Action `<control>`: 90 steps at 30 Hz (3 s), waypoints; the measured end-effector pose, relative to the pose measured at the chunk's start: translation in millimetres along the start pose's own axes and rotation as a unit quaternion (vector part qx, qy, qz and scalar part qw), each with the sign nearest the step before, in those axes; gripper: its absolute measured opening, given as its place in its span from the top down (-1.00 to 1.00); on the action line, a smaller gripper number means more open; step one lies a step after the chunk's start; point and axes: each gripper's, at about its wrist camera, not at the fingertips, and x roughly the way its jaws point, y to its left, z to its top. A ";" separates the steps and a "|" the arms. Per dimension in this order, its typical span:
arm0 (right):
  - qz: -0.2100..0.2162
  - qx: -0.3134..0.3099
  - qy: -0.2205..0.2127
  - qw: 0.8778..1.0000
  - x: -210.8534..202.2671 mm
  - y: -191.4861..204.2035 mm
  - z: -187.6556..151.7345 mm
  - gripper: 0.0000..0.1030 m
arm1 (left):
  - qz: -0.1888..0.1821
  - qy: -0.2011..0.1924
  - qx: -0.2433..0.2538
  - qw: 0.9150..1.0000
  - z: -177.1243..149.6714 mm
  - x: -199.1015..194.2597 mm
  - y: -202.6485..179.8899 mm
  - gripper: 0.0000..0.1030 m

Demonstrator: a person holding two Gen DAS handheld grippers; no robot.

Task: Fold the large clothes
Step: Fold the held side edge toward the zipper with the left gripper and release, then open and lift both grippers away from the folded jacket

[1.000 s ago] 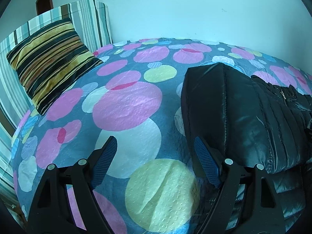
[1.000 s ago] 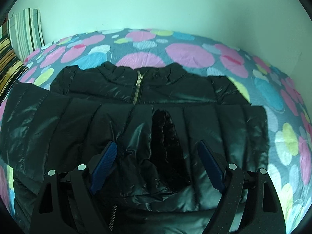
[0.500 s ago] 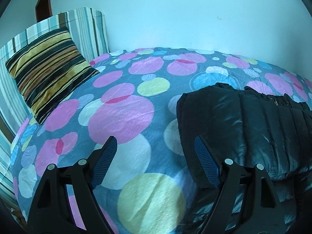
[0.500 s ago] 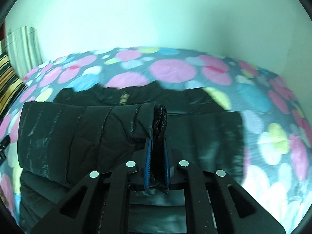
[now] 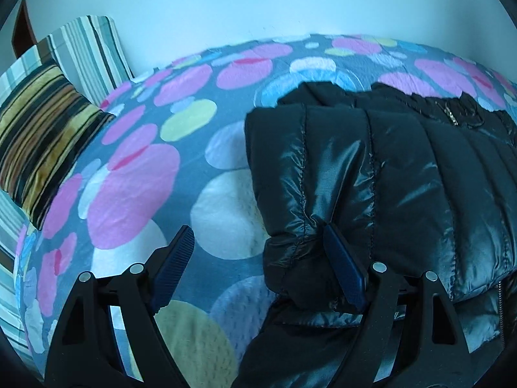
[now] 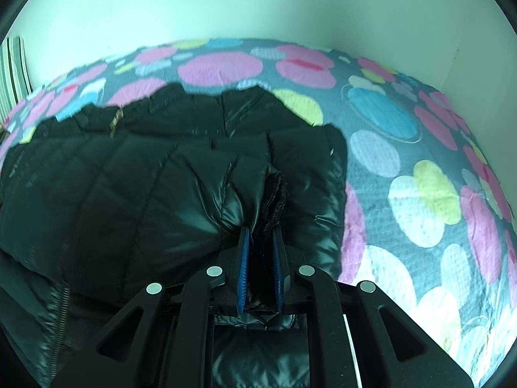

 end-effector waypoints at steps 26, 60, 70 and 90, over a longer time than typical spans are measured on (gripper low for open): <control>0.067 -0.020 -0.039 0.997 -26.4 44.2 25.2 0.49 | -0.047 -0.024 0.018 0.998 14.5 -22.5 -37.8 -0.57; 0.072 -0.046 -0.016 0.996 -6.3 75.2 9.1 0.26 | -0.067 -0.016 0.073 0.995 7.9 -30.7 -89.6 -0.61; 0.090 -0.023 -0.070 0.993 -102.4 15.8 -36.2 -0.23 | -0.074 -0.033 0.003 0.997 -55.1 -109.5 0.5 -0.63; 0.090 -0.001 0.000 0.996 -160.2 -56.9 -202.6 -0.33 | -0.194 0.054 -0.092 0.975 -224.1 -154.9 86.4 -0.74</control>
